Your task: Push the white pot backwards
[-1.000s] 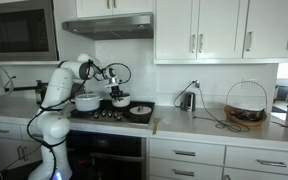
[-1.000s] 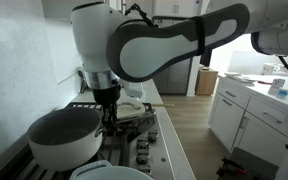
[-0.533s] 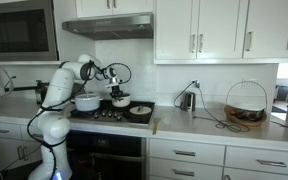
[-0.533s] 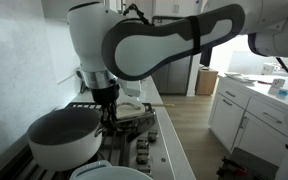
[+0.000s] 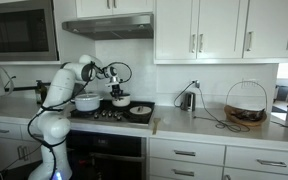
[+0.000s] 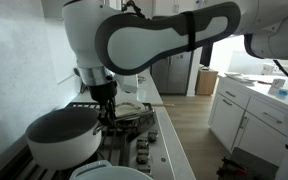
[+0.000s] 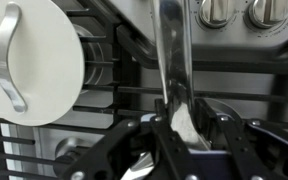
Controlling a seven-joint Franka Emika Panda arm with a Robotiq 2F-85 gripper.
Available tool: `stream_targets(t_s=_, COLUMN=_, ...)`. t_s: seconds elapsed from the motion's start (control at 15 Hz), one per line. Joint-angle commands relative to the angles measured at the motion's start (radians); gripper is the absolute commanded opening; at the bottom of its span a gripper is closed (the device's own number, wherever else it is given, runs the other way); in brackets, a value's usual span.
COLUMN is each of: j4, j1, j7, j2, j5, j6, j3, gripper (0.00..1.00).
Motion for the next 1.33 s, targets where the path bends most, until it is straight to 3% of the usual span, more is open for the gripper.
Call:
stream_targets(t_s=0.0, j4=0.104, j1=0.025, j7=0.03, j2=0.04, j5=0.014, j6=-0.028, j3=-0.018, gripper=0.1)
stream_targets(t_s=1.27, j4=0.146, j1=0.064, j7=0.05, j2=0.086, j5=-0.001, j6=-0.057, j3=-0.018, gripper=0.1)
